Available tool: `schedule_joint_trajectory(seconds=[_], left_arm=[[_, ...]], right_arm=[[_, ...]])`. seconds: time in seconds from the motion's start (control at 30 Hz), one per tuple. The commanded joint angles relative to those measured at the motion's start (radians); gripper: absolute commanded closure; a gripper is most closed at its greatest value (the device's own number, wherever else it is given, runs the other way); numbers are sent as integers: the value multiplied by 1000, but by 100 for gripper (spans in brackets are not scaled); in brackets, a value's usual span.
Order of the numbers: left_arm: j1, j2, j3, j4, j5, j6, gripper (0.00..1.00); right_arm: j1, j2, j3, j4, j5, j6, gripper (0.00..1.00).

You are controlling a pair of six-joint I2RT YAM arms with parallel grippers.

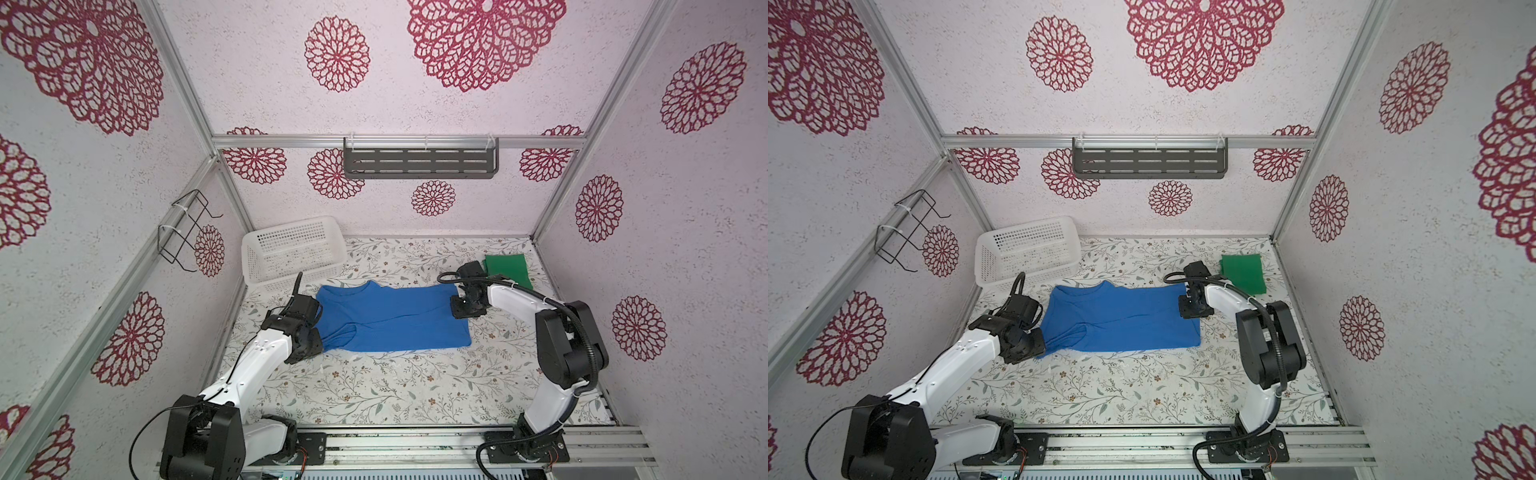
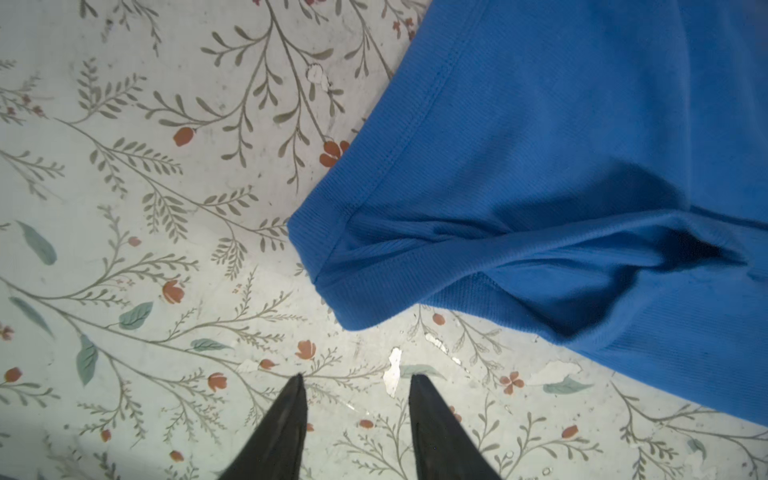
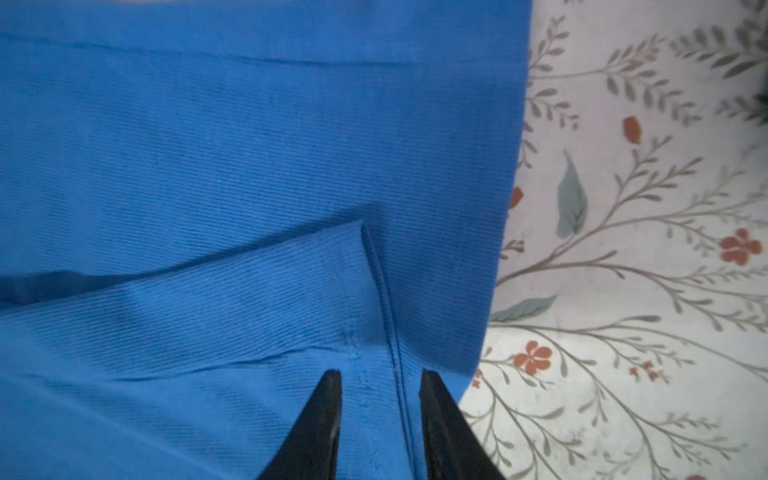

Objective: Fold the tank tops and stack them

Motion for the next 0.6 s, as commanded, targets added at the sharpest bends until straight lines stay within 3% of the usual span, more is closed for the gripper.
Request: schedule_joint_trajectory(seconds=[0.0, 0.13, 0.27, 0.47, 0.57], left_arm=[[9, 17, 36, 49, 30, -18, 58], [-31, 48, 97, 118, 109, -53, 60], [-120, 176, 197, 145, 113, -53, 59], [-174, 377, 305, 205, 141, -29, 54], [-187, 443, 344, 214, 150, -22, 54]], right_arm=[[1, 25, 28, 3, -15, -31, 61], [2, 44, 25, 1, -30, -18, 63], [1, 23, 2, 12, -28, 4, 75], [1, 2, -14, 20, -32, 28, 98], [2, -20, -23, 20, -31, 38, 100]])
